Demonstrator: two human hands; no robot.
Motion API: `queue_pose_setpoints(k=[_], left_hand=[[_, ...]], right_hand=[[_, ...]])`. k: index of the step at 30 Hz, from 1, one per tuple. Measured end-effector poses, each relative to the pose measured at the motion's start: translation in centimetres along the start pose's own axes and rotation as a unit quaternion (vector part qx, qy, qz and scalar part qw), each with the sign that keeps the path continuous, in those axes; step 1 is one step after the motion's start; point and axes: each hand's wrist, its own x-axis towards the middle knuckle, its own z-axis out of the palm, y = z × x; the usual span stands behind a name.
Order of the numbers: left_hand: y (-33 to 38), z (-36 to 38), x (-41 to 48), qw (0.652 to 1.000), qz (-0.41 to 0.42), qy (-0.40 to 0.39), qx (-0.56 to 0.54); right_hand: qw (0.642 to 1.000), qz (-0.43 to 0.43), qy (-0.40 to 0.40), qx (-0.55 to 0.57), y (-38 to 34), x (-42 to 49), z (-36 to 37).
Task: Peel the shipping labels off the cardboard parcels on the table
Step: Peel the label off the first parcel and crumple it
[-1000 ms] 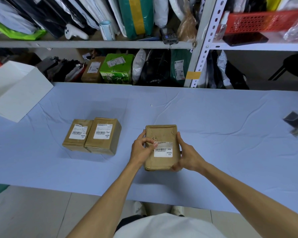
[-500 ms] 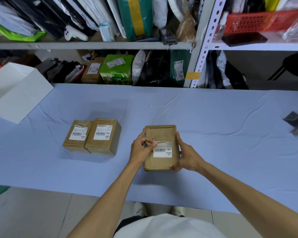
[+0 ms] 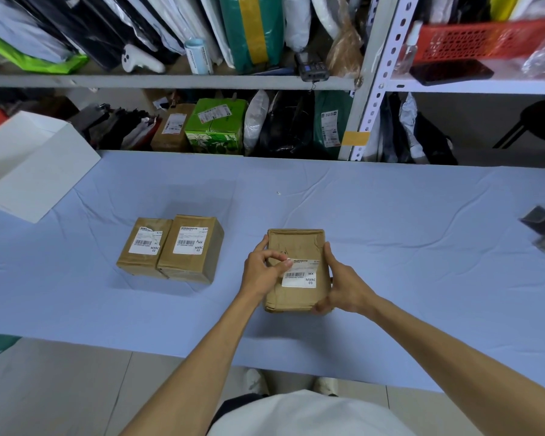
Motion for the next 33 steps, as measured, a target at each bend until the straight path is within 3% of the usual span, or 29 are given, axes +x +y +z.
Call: queue_pose_setpoints(k=[33], left_hand=[[0.17,0.02,0.22,0.999,-0.002,0.003,-0.039]], right_hand=[[1.0,0.003,0.005,-0.003,-0.04,0.13,-0.07]])
